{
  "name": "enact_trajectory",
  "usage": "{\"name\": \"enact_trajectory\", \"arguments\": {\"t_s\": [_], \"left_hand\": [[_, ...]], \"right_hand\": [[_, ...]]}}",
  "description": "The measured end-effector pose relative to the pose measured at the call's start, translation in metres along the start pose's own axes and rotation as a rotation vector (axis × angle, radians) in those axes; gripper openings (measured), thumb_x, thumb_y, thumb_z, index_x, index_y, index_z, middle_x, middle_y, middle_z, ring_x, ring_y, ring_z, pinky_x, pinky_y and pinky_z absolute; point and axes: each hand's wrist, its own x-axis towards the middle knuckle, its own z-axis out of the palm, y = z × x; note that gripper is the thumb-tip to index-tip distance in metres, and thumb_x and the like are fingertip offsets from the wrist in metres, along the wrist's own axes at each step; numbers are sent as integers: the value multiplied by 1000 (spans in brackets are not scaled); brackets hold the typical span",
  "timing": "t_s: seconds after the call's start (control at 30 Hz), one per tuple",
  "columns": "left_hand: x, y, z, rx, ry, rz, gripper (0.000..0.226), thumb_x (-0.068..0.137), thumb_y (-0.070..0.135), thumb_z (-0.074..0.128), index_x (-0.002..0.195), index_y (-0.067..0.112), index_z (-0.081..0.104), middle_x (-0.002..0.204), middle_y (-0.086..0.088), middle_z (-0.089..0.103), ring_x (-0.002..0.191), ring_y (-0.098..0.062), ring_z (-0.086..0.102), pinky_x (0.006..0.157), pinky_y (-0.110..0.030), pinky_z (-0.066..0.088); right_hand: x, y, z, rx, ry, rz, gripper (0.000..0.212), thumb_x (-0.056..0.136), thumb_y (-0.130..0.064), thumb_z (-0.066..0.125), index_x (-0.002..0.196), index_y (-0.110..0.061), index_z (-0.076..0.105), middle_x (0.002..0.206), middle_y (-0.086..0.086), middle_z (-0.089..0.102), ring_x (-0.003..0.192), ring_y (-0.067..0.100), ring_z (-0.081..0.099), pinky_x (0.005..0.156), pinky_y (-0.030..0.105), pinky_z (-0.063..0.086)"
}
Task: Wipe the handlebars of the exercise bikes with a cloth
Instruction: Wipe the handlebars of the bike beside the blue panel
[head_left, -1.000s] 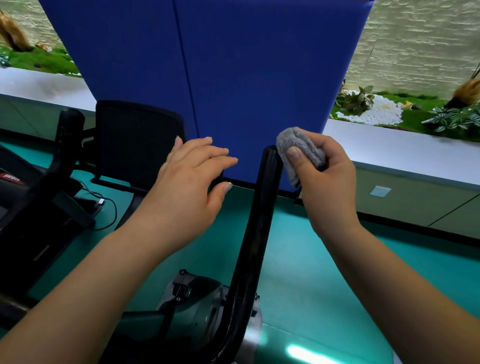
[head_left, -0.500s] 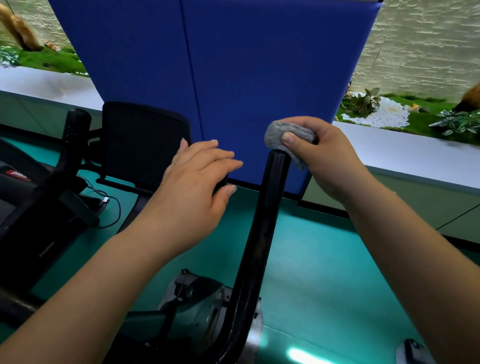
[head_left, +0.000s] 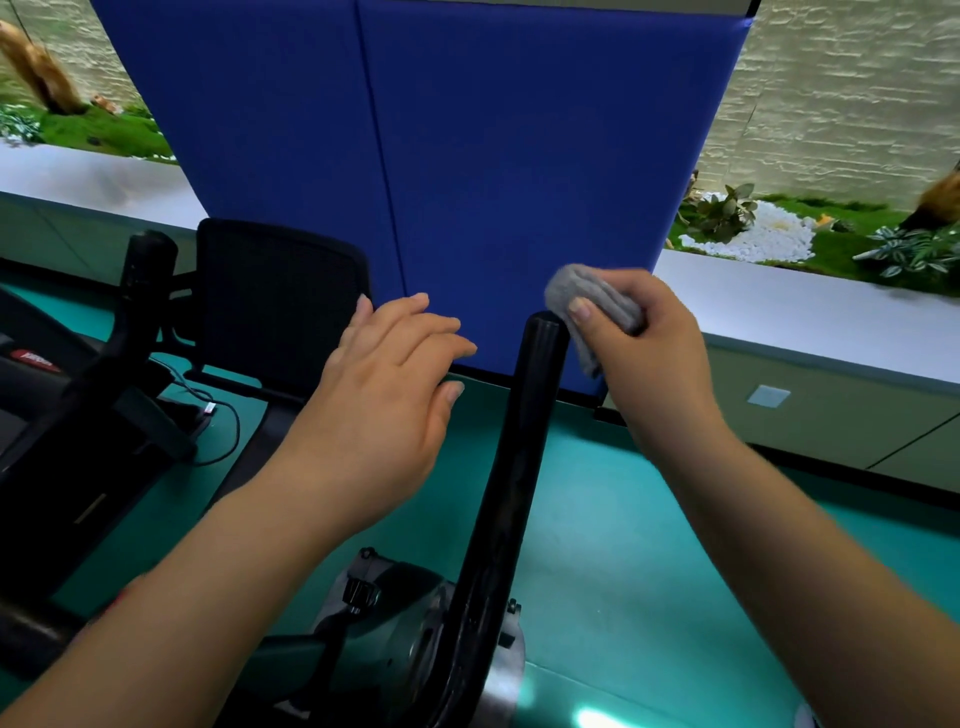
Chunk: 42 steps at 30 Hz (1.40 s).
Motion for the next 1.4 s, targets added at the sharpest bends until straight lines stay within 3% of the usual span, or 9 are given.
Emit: {"name": "enact_trajectory", "arguments": {"t_s": [0.13, 0.23, 0.37, 0.53, 0.67, 0.77, 0.93, 1.13, 1.4], "left_hand": [[1, 3, 0, 79, -39, 14, 40, 92, 33, 34, 120, 17, 57, 129, 3, 54, 135, -17, 32, 118, -25, -4], [3, 1, -1, 117, -76, 32, 38, 92, 35, 35, 118, 18, 57, 127, 4, 56, 133, -17, 37, 118, -28, 1], [5, -1, -3, 144, -95, 42, 37, 90, 38, 37, 116, 21, 57, 123, 6, 57, 128, -16, 42, 118, -30, 6], [4, -1, 1, 139, -75, 27, 36, 89, 38, 37, 114, 21, 57, 122, 6, 57, 128, -17, 42, 118, -29, 4], [6, -2, 3, 125, -43, 21, 28, 88, 32, 45, 109, 19, 58, 119, 4, 58, 127, -19, 42, 116, -27, 1], [6, -1, 5, 108, -29, 13, 22, 88, 22, 54, 109, 19, 58, 119, 4, 59, 127, -19, 41, 116, -26, -1], [5, 0, 6, 90, -27, -3, 19, 88, 22, 52, 105, 20, 59, 120, 5, 58, 129, -18, 39, 117, -29, 0], [4, -1, 1, 86, -46, 6, 21, 87, 25, 53, 106, 22, 58, 124, 7, 56, 132, -16, 36, 117, -27, -1], [4, -1, 5, 67, -19, 12, 22, 86, 24, 52, 107, 21, 59, 125, 6, 56, 133, -16, 34, 116, -27, -3]], "right_hand": [[-15, 8, 2, 90, 75, 68, 11, 89, -18, 64, 91, -29, 61, 86, -11, 63, 68, -2, 57, 61, 19, 49], [3, 6, 8, 85, 22, 102, 8, 91, -23, 62, 90, -30, 61, 82, -12, 61, 66, -1, 55, 62, 21, 46], [-19, 21, 7, 203, 85, 176, 13, 89, -18, 64, 84, -29, 58, 78, -12, 61, 67, 2, 55, 64, 25, 47], [-74, 41, 12, 235, 93, 279, 13, 87, -10, 65, 84, -18, 55, 67, -13, 59, 58, -1, 52, 56, 13, 42], [-40, 33, 11, 306, 81, 251, 12, 88, -12, 64, 86, -21, 57, 81, -8, 63, 69, 0, 58, 65, 18, 47], [-42, 34, 11, 297, 54, 252, 11, 89, -13, 63, 86, -20, 55, 78, -8, 60, 67, 2, 56, 62, 19, 47], [-87, 50, 11, 203, 22, 297, 14, 86, -10, 65, 84, -18, 54, 77, -5, 61, 65, 2, 55, 64, 19, 45], [-35, 34, 10, 307, 22, 236, 15, 89, -10, 63, 86, -23, 56, 88, -6, 62, 79, 6, 59, 74, 24, 50], [-102, 52, 11, 163, 8, 265, 17, 84, -3, 65, 85, -16, 54, 79, -5, 59, 65, -2, 52, 61, 9, 41]]}}
